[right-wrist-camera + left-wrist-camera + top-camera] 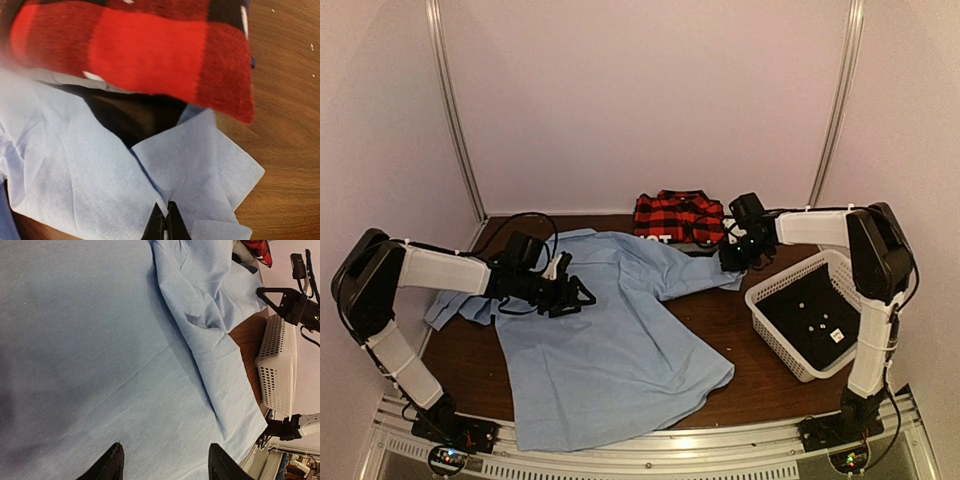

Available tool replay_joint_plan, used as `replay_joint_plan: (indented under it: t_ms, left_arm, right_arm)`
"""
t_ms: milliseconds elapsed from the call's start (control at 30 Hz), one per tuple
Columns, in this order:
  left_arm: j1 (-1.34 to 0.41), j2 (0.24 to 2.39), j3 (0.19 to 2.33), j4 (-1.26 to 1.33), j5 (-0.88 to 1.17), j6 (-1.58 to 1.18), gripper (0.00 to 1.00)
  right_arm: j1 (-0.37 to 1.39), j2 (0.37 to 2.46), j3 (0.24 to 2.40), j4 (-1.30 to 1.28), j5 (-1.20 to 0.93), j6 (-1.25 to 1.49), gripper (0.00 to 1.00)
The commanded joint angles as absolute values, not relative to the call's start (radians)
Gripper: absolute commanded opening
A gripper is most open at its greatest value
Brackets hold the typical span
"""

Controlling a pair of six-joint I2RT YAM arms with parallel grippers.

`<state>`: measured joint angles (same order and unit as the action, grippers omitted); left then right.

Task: Fold and stack the long sleeve shirts
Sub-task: Pick up the sleeve from the center of the board, then place the sleeve at the center of the board.

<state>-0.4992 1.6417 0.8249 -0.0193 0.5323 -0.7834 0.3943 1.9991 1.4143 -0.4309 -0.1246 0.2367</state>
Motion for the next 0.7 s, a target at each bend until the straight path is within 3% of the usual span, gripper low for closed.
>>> replay_joint_plan:
  t_ms: [0, 333, 667]
  left_arm:
    - [-0.5, 1.608, 0.836, 0.005, 0.541, -0.775, 0.59]
    - [-0.5, 1.57, 0.831, 0.022, 0.546, -0.792, 0.59]
    - [-0.5, 1.514, 0.787, 0.068, 0.502, -0.842, 0.59]
  right_arm:
    - [0.414, 1.907, 1.401, -0.382, -0.281, 0.277, 0.0]
    - [0.577, 1.835, 1.418, -0.271, -0.386, 0.424, 0.0]
    - [0.872, 1.989, 1.487, 0.025, -0.373, 0.728, 0.0]
